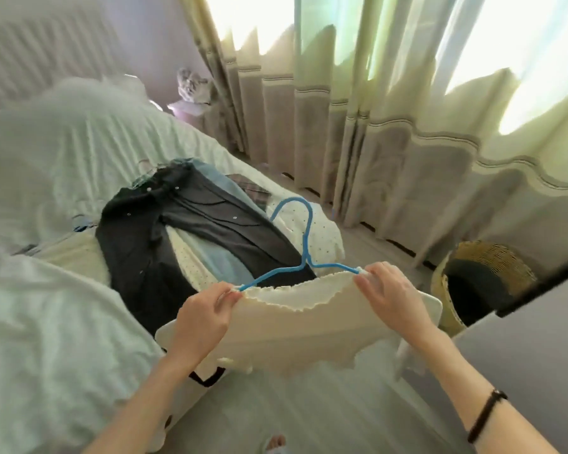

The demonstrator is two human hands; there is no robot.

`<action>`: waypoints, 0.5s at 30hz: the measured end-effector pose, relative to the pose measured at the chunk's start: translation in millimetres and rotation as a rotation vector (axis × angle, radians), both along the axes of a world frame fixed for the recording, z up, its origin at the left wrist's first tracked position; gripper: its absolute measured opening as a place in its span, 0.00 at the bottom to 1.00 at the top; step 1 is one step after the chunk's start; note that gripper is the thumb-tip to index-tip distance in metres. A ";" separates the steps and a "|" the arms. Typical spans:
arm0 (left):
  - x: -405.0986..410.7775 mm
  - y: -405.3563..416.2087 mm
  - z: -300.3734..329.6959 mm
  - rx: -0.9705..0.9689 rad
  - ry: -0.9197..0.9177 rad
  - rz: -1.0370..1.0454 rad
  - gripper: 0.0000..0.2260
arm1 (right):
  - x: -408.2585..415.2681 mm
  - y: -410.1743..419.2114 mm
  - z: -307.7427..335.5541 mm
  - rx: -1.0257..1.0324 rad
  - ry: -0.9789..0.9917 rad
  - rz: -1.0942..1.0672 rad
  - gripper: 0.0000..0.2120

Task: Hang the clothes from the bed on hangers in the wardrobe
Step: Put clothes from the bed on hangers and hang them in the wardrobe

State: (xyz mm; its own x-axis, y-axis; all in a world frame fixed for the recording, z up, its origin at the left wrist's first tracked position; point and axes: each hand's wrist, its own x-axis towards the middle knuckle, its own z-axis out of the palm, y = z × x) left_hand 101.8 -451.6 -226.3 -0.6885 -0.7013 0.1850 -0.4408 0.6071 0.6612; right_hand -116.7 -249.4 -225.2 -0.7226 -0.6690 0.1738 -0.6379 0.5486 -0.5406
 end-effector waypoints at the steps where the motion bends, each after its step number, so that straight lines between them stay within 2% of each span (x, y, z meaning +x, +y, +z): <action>1: 14.2 -8.3 -2.0 0.005 -0.011 0.067 0.04 | 4.2 -19.6 -2.7 0.019 -0.007 0.050 0.12; 6: 75.1 -40.0 -0.6 -0.003 -0.025 0.318 0.04 | 28.1 -101.1 -7.8 0.022 -0.004 0.267 0.15; 12: 130.4 -43.4 7.3 -0.230 0.104 0.654 0.16 | 62.2 -183.9 20.4 -0.096 -0.061 0.484 0.12; 15: 153.5 -41.6 15.4 -0.348 0.107 0.762 0.09 | 82.6 -213.1 30.6 -0.128 -0.058 0.604 0.11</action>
State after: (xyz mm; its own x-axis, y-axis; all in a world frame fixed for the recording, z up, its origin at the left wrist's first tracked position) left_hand 255.3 -493.2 -210.9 -0.0165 -0.8579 0.5135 -0.7581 0.3456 0.5531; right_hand -34.1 -462.4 -194.6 -0.2339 -0.9393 0.2508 -0.7829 0.0289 -0.6215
